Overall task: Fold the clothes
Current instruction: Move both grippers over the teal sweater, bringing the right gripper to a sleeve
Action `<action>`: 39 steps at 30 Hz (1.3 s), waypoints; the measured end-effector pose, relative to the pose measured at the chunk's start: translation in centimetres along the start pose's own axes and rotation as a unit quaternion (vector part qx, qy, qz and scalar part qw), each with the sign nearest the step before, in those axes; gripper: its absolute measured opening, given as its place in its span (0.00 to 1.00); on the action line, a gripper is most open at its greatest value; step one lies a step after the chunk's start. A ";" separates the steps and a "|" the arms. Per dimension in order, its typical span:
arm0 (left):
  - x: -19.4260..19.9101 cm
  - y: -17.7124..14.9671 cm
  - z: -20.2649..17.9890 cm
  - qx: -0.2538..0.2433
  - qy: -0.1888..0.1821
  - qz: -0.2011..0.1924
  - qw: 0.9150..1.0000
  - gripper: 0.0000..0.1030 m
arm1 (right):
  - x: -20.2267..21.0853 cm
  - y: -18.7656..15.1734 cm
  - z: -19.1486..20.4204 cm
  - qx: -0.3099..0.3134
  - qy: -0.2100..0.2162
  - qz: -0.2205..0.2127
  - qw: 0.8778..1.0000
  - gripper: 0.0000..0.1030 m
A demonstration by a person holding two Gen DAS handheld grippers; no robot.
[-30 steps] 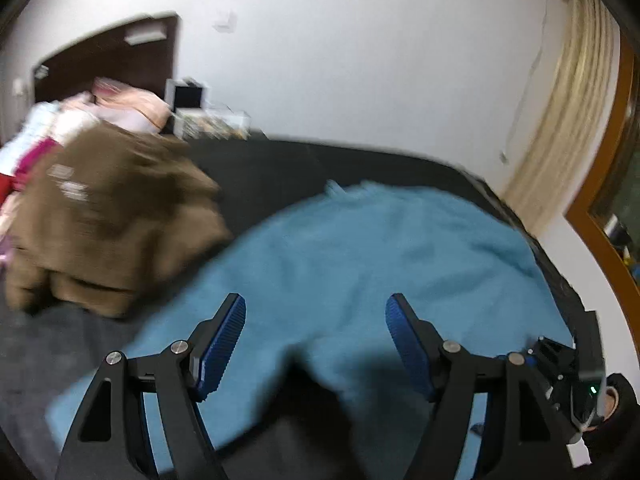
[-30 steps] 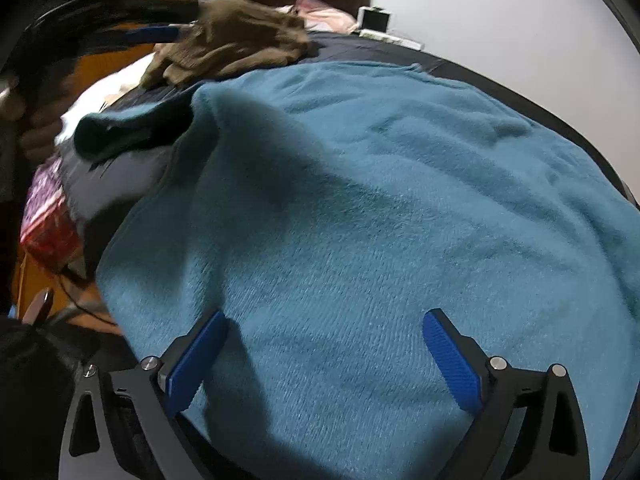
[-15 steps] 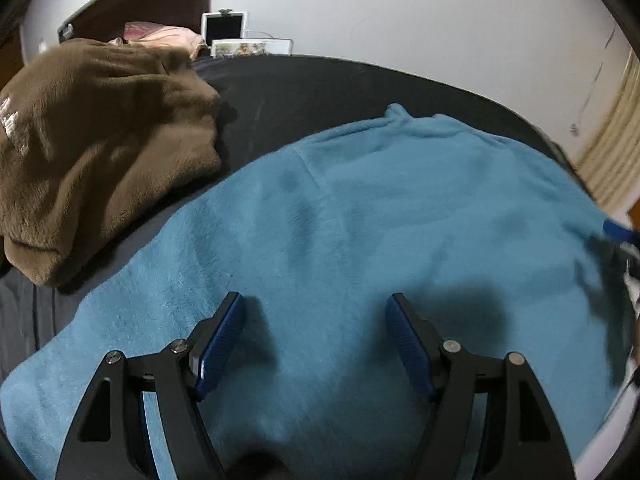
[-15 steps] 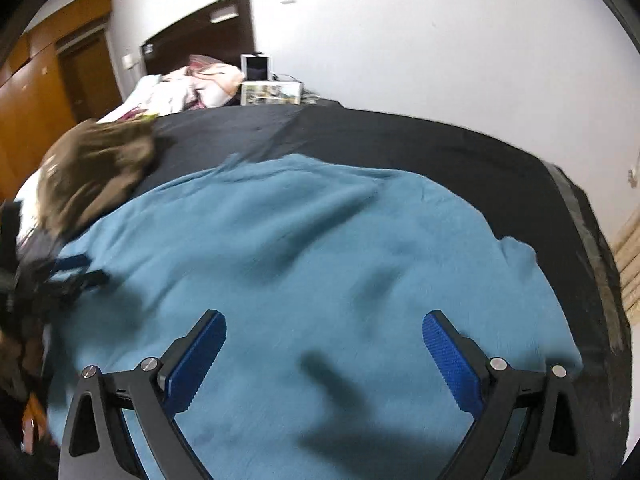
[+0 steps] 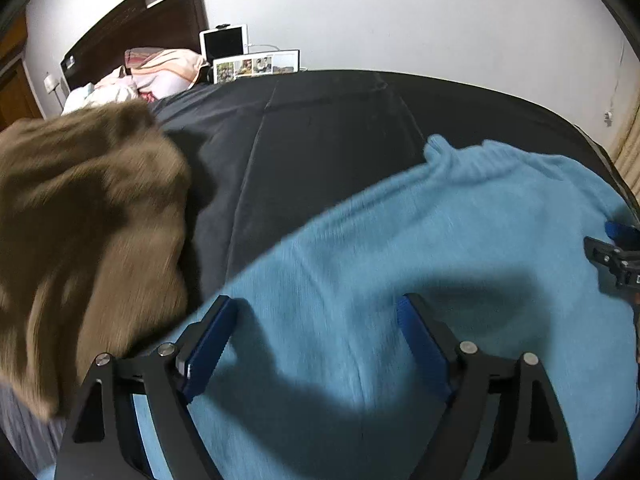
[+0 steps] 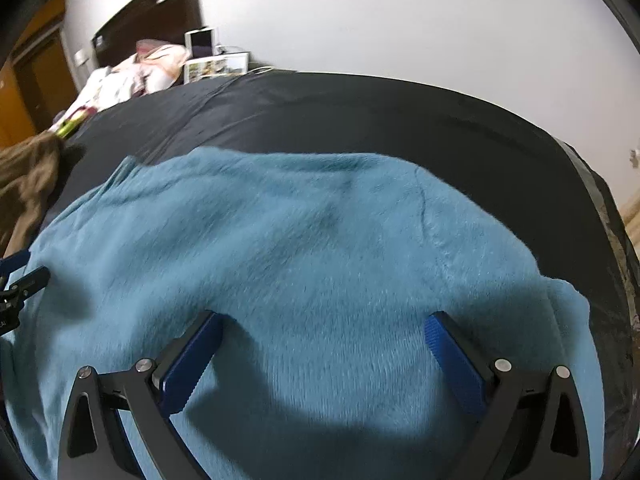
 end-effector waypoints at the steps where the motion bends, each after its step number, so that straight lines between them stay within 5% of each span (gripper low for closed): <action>1: -0.4 0.9 -0.1 -0.003 0.001 -0.002 1.000 0.84 | -0.2 0.5 -0.3 -0.007 -0.003 -0.002 1.000 1.00; 12: -2.7 8.4 -1.3 -0.045 0.016 -0.023 0.999 0.84 | -1.8 5.4 -4.0 -0.068 -0.023 -0.009 0.997 1.00; 19: -2.0 7.7 -0.6 -0.049 -0.015 -0.007 0.999 0.84 | -1.7 5.0 -3.8 -0.065 -0.017 -0.012 0.998 1.00; 23: -0.4 5.3 -0.5 -0.061 -0.040 0.000 0.997 0.84 | 0.2 2.6 -0.4 -0.049 0.012 -0.019 0.999 1.00; 30: 1.2 0.0 -0.3 -0.092 -0.036 0.012 0.995 0.84 | 2.6 -6.0 11.6 0.091 0.066 0.003 0.994 1.00; 32: 1.4 -1.1 0.0 -0.092 -0.031 0.013 0.995 0.84 | 2.4 -8.3 14.1 0.126 0.050 0.007 0.991 1.00; 39: 2.1 -3.0 1.8 -0.092 0.014 -0.001 0.996 0.84 | 4.3 -13.6 16.0 0.131 0.042 0.000 0.990 1.00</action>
Point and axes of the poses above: each gripper's, at about its wrist camera, not at the fingertips, and x roughly against the way its jaws point, z to its left, y to its top, the point moved 7 cm from there along -x, roughly the way its jaws point, and after that the axes turned 15 degrees about z, right-handed, at the moved point
